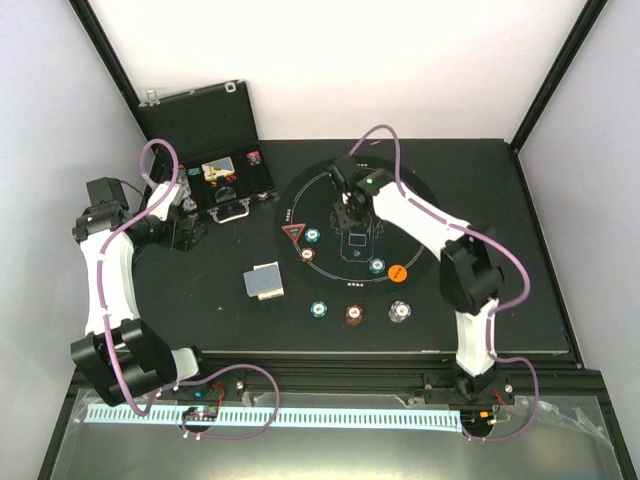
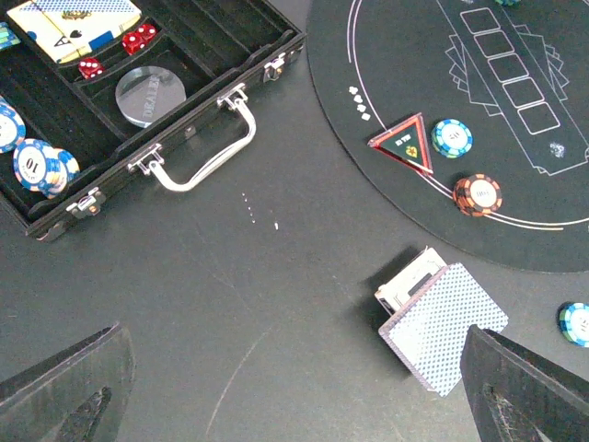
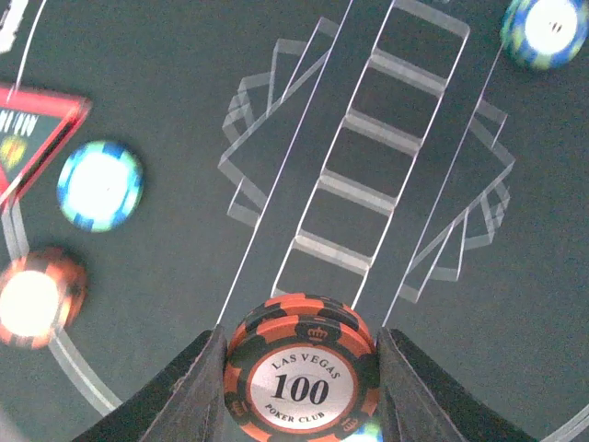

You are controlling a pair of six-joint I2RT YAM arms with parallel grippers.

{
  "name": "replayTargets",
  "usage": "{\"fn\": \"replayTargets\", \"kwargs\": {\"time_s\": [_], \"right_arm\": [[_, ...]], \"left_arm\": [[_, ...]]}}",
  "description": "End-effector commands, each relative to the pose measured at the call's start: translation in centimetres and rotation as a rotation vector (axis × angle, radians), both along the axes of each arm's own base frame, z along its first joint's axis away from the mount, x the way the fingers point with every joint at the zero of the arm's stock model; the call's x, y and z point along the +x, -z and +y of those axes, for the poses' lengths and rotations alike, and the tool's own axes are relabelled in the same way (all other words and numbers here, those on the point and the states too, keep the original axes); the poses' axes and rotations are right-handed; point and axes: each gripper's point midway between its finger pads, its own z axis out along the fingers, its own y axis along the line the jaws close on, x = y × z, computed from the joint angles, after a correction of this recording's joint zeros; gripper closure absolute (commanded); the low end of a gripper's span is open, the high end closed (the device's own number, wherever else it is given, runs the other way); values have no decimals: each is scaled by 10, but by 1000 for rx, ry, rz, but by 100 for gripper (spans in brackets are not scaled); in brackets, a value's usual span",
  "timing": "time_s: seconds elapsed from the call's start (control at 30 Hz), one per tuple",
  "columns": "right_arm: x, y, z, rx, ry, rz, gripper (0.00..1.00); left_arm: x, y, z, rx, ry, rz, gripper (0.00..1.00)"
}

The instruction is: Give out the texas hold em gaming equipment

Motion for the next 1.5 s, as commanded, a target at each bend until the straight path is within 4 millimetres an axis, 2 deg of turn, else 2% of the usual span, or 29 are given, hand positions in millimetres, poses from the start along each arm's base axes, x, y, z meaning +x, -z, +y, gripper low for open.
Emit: {"fn": "replayTargets", "kwargs": {"time_s": [0.0,0.1,0.13,0.23,0.3,0.43,0.6,0.93,1.0,1.07,1.17,1.23,1.33,1.37,1.47], "right_arm": [[53,10,0,-61,16,-33,79],[86,24,0,-76,47,-26,79],[98,23,1,-67,59,-37,80],[123,38,-5,-67,94,-31,80],[136,52,-11,-78,117,-25,80],[157,62,-24,-87,155,-59,80],[169,74,-31,-75,182,-63,79],[185,89,-26,-50,186,-83,77],[184,94,-27,-53,188,-75,73],[183,96,-27,-56,187,-69,60],[183,91,-26,-50,187,-71,46],[184,79,-25,-34,187,-87,41],[183,54,-23,-7,186,-114,36],[182,39,-22,7,186,-130,35],[169,9,-18,41,172,-145,35]], "left_arm": [[-2,-8,-1,-3,-11,-29,1],[-2,-8,-2,-6,-10,-27,1],[-2,-8,-2,-7,-9,-28,1],[-2,-8,-2,-10,-10,-28,1],[-2,-8,-2,-12,-11,-28,1],[-1,-8,-2,-18,-11,-28,1],[0,-9,-1,-11,-15,-27,1],[0,-10,0,-2,-18,-32,1],[0,-10,0,-2,-17,-34,1],[1,-11,0,-2,-18,-35,1],[1,-11,0,-9,-20,-34,1],[0,-10,0,-11,-23,-31,1],[-1,-11,-1,-13,-22,-30,1],[-2,-11,-2,-13,-21,-30,1],[-3,-14,-2,-8,-21,-40,1]]}}
